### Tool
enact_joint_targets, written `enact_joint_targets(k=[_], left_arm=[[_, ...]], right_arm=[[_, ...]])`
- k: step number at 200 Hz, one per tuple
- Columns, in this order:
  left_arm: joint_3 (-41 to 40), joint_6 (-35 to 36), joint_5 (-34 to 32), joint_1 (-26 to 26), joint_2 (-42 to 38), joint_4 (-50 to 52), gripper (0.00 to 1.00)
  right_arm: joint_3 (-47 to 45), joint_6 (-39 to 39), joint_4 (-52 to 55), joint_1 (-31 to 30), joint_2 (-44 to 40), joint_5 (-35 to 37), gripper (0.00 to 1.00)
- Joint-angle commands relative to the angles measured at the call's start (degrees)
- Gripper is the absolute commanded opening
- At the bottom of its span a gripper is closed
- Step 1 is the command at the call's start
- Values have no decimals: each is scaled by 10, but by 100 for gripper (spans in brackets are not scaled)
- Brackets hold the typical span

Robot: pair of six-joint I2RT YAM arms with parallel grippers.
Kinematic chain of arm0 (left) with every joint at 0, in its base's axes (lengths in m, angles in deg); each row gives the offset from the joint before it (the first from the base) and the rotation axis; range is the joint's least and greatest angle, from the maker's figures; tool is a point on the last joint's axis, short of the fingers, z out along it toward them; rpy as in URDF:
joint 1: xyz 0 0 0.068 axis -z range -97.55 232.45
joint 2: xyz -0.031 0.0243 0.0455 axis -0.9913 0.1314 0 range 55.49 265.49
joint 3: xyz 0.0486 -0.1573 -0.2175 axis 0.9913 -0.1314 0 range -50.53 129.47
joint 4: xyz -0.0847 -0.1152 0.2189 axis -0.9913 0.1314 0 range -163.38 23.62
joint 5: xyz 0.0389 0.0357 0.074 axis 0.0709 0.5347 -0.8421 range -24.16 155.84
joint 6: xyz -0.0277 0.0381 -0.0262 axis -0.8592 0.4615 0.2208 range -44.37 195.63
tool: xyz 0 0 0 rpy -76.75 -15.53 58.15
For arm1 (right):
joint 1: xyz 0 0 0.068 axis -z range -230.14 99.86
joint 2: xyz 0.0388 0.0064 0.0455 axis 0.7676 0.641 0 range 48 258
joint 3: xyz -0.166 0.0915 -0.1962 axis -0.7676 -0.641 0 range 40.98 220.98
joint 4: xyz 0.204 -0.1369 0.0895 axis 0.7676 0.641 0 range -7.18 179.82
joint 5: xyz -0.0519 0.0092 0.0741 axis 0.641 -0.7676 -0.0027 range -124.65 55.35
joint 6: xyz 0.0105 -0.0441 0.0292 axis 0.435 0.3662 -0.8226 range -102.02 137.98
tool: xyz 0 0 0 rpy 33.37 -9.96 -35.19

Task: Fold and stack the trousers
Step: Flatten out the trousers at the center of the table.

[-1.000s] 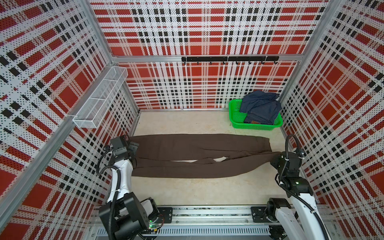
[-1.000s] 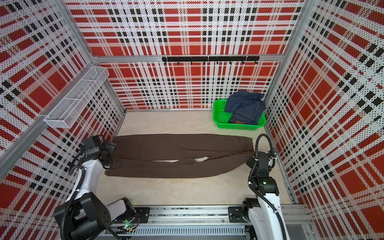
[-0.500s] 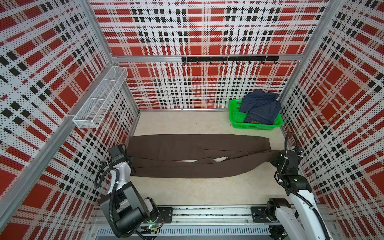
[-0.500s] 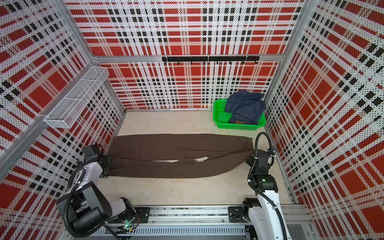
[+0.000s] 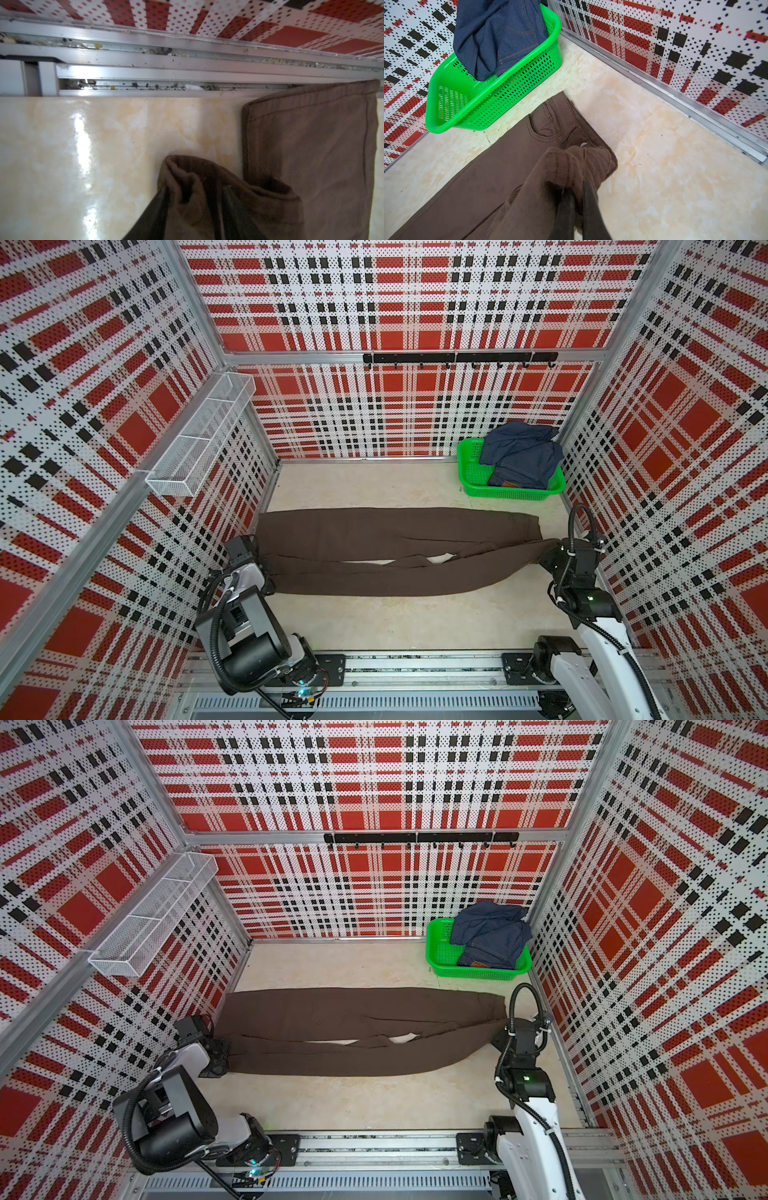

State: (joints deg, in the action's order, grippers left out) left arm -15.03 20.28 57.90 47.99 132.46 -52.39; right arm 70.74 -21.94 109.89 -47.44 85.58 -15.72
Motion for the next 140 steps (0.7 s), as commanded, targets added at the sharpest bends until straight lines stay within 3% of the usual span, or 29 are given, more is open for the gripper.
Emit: enact_joint_targets(k=[1,24,67,86,116,140], left_arm=[[-6,-1,5,-7,12,-18,26],[-3,0,26,-11,5,-20,0],[82,7,67,-32,-79,34,0],[132,13,84,-74,-109,53,0],[179,27,127,-157,-97,63,0],[176,21,160,-162,-77,63,0]], right_arm=[[-6,1,-20,4,3,9,0],[-3,2,-23,5,5,12,0],[34,32,-20,4,7,59,0],[53,50,-24,6,9,88,0],[65,66,-34,15,15,109,0],[61,62,-37,19,15,107,0]])
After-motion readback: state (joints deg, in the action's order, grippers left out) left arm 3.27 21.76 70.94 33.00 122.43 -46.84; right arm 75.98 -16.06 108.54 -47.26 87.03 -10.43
